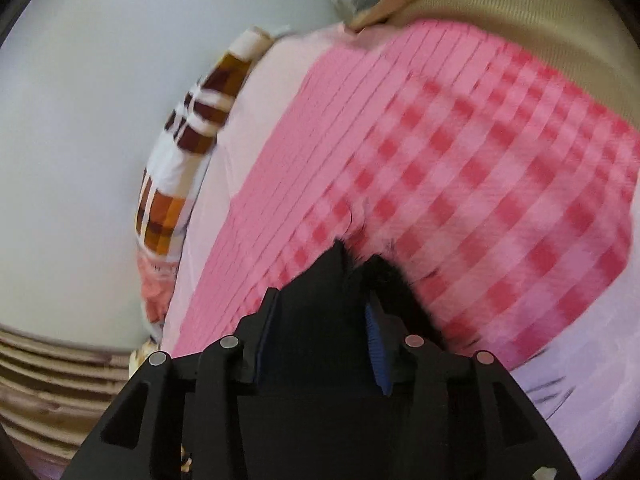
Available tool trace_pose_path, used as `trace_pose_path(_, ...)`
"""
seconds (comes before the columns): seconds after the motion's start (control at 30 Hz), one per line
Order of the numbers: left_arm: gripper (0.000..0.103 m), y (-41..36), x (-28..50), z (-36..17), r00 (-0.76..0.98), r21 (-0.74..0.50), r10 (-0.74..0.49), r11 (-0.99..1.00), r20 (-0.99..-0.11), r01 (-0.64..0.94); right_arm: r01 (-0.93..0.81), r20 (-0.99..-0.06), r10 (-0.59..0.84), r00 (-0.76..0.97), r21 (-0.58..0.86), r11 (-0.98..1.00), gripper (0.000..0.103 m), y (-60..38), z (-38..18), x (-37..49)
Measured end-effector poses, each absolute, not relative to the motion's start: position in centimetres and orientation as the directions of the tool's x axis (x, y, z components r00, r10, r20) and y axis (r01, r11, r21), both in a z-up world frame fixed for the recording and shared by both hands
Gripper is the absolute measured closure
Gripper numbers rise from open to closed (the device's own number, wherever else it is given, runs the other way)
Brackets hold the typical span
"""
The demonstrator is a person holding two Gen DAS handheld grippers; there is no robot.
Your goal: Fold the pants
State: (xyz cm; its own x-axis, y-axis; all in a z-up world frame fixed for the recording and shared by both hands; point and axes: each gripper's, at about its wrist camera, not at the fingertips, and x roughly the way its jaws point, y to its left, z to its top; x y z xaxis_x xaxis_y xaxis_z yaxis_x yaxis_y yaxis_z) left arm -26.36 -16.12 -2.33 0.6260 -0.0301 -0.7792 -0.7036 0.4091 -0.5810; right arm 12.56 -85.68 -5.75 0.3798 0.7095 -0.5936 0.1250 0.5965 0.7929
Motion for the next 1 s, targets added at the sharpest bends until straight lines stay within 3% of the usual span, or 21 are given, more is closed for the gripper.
trace_pose_path(0.07, 0.064, -16.1, -26.2, -2.2, 0.619, -0.573, -0.027, 0.412, -0.785, -0.709, 0.012, -0.47, 0.8, 0.373, 0.864, 0.503, 0.051, -84.9, -4.9, 12.2)
trace_pose_path(0.13, 0.063, -16.2, -26.1, -2.2, 0.616, -0.57, -0.024, 0.409, -0.788, -0.713, -0.1, -0.389, 0.826, 0.408, 0.88, 0.464, 0.05, -85.0, -3.8, 11.7)
trace_pose_path(0.23, 0.063, -16.3, -25.8, -2.1, 0.605, -0.558, -0.017, 0.408, -0.796, -0.723, -0.081, -0.523, 0.735, 0.432, 0.789, 0.609, 0.038, -85.7, -4.6, 12.0)
trace_pose_path(0.37, 0.063, -16.3, -25.6, -2.0, 0.595, -0.548, -0.011, 0.405, -0.804, -0.732, -0.021, -0.404, 0.841, 0.361, 0.898, 0.44, 0.038, -86.6, -8.2, 12.3)
trace_pose_path(0.53, 0.062, -16.5, -25.6, -1.9, 0.583, -0.533, 0.001, 0.402, -0.813, -0.744, -0.181, -0.449, 0.838, 0.309, 0.837, 0.516, 0.038, -84.6, -7.3, 11.0)
trace_pose_path(0.6, 0.061, -16.5, -25.5, -1.8, 0.579, -0.529, 0.003, 0.401, -0.815, -0.748, -0.24, -0.486, 0.812, 0.323, 0.788, 0.567, 0.045, -83.8, -6.4, 10.3)
trace_pose_path(0.67, 0.06, -16.5, -25.4, -1.8, 0.576, -0.526, 0.003, 0.402, -0.818, -0.749, -0.329, -0.497, 0.804, 0.326, 0.738, 0.589, 0.068, -82.7, -5.1, 9.2)
trace_pose_path(0.7, 0.06, -16.6, -25.3, -1.7, 0.572, -0.523, 0.004, 0.403, -0.82, -0.752, -0.387, -0.517, 0.79, 0.33, 0.689, 0.613, 0.068, -81.8, -4.2, 8.5)
trace_pose_path(0.8, 0.057, -16.6, -25.2, -1.7, 0.566, -0.515, 0.009, 0.404, -0.824, -0.756, -0.401, -0.614, 0.737, 0.284, 0.622, 0.673, 0.066, -80.2, -4.9, 9.0)
trace_pose_path(0.83, 0.055, -16.7, -25.1, -1.6, 0.567, -0.515, 0.01, 0.404, -0.824, -0.756, -0.371, -0.624, 0.732, 0.275, 0.633, 0.679, 0.059, -80.5, -5.8, 9.6)
trace_pose_path(0.9, 0.052, -16.8, -24.8, -1.6, 0.563, -0.509, 0.014, 0.411, -0.826, -0.756, -0.302, -0.657, 0.673, 0.338, 0.602, 0.739, 0.055, -81.4, -6.7, 10.9)
trace_pose_path(0.97, 0.051, -17.0, -24.7, -1.5, 0.557, -0.5, 0.019, 0.418, -0.83, -0.759, -0.263, -0.625, 0.635, 0.453, 0.587, 0.766, 0.055, -82.7, -6.0, 11.5)
trace_pose_path(1.0, 0.051, -17.0, -24.7, -1.5, 0.557, -0.499, 0.02, 0.419, -0.83, -0.759, -0.252, -0.556, 0.648, 0.52, 0.625, 0.738, 0.055, -83.8, -5.0, 11.7)
